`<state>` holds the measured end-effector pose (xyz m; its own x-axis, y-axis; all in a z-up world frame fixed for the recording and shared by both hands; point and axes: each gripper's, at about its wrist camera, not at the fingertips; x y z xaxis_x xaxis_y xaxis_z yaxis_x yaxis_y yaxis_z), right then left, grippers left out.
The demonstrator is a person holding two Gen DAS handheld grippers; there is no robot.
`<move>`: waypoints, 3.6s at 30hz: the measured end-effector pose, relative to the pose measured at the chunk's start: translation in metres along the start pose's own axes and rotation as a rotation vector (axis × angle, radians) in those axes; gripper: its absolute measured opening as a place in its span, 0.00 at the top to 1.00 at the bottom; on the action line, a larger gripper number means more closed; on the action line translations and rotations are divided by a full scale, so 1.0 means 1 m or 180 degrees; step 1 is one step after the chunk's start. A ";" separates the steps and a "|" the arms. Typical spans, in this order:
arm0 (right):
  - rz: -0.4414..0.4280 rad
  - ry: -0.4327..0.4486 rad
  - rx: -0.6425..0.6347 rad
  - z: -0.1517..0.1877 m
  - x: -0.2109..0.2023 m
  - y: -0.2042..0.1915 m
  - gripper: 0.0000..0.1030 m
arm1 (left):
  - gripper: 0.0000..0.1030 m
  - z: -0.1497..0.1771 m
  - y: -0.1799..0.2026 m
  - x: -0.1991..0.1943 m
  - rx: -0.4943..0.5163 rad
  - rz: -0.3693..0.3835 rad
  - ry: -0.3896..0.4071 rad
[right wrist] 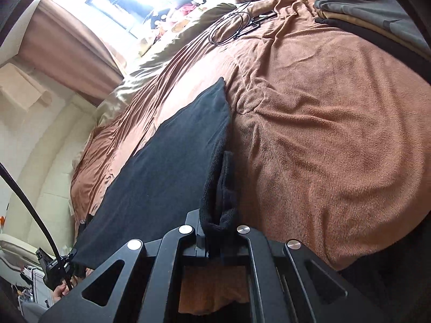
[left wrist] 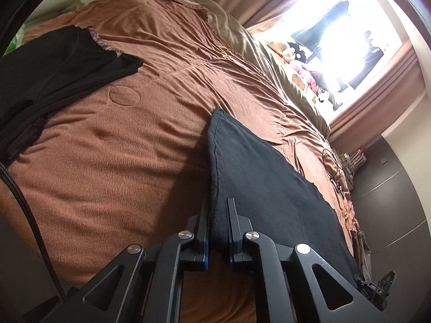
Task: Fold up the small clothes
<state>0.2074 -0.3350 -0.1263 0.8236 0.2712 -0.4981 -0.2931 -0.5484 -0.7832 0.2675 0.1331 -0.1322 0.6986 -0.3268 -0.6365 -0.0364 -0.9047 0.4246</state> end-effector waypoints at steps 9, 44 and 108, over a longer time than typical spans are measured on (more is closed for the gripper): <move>0.0235 0.0091 -0.0134 0.020 -0.015 0.005 0.92 | 0.90 0.027 -0.012 0.002 -0.0112 0.0039 -0.0115; 0.0461 -0.0534 -0.1711 0.121 0.088 -0.181 0.67 | 0.96 0.072 -0.031 0.021 -0.0326 0.0227 -0.0173; 0.0603 -0.0942 -0.1245 0.033 0.313 -0.248 0.99 | 0.97 0.067 -0.033 -0.012 -0.1283 0.0521 0.0075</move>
<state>0.5216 -0.0885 -0.1005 0.5848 0.3194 -0.7456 -0.1739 -0.8485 -0.4999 0.2125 0.1484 -0.1822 0.7231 -0.4466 -0.5270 0.1306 -0.6608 0.7391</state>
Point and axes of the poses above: each gripper's, at about its wrist camera, not at the fingertips, and x roughly the way its jaws point, y to its right, z to its underside, and after that the axes turned 15 degrees about x, right-handed
